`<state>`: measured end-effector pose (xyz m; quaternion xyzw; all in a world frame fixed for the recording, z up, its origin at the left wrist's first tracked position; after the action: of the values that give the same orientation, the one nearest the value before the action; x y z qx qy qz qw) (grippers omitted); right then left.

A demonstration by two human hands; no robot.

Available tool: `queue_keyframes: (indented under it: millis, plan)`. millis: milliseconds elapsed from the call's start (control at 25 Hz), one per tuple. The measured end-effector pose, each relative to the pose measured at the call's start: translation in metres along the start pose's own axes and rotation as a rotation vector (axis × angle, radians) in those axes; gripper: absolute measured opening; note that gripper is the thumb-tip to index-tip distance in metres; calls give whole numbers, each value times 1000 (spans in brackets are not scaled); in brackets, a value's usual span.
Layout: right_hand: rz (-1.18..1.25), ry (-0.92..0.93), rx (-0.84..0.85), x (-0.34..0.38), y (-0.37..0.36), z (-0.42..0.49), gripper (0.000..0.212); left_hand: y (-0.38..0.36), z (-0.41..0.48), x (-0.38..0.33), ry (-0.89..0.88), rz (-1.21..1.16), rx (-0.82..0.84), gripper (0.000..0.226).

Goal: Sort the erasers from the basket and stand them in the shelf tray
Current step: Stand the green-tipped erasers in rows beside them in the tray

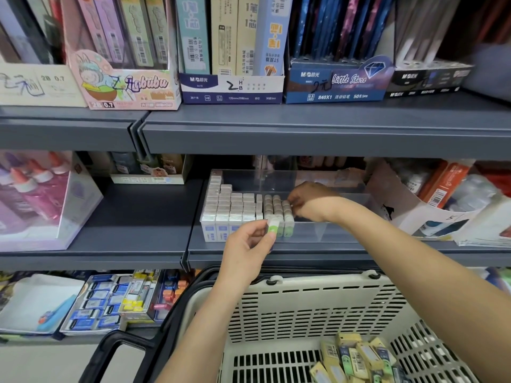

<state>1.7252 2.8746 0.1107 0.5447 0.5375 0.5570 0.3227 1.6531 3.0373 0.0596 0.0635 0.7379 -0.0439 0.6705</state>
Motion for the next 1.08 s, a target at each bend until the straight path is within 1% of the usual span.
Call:
queue_keyframes:
  millis: [160, 360, 480, 520, 600, 640, 720, 840, 920, 960, 1000, 1080]
  plan:
    - [-23, 13, 15, -1, -2, 0, 26, -1, 1, 3, 13, 4, 0, 19]
    - [34, 20, 6, -5, 5, -3, 33, -1, 2, 5, 27, 6, 7, 19]
    - [20, 13, -45, -5, 16, -14, 36, -2, 1, 4, 20, 6, 8, 21]
    - [38, 28, -84, -1, 19, -20, 35, -2, 1, 3, 17, 6, 9, 21]
    - [148, 117, -154, 9, 19, -35, 26, -3, 0, 2, 10, -6, 13, 22]
    - [234, 173, -162, 17, 17, -44, 21, -3, 0, 1, 3, -7, 16, 22]
    - [363, 243, -148, 30, 8, -60, 17, -3, -1, -1, -23, 4, 32, 24]
    - [328, 254, -188, 35, -3, -69, 14, -6, -3, -3, -50, 22, 79, 28]
    - [395, 242, -200, 34, 1, -70, 6, -8, -4, -3, -53, 61, 77, 27]
    - [436, 227, -209, 30, 7, -70, 4, -7, -5, -3, -58, 80, 36, 27]
    - [456, 196, -243, 25, 16, -68, 7, -3, -6, -4, -75, 102, -44, 26]
    - [404, 95, -365, 8, 37, -61, 17, 8, -9, -11, -158, 147, -276, 25]
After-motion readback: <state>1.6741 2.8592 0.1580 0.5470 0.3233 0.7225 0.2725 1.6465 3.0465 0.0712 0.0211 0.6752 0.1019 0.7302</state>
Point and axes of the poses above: each hand's wrist, its own z-axis towards the middle knuckle, its own y-axis out of the back of the hand, x = y × z, the point moved 3 cm from there along z, towards the middle knuckle, and after that the axes turned 9 degrees about y, right-handed, at the moved point
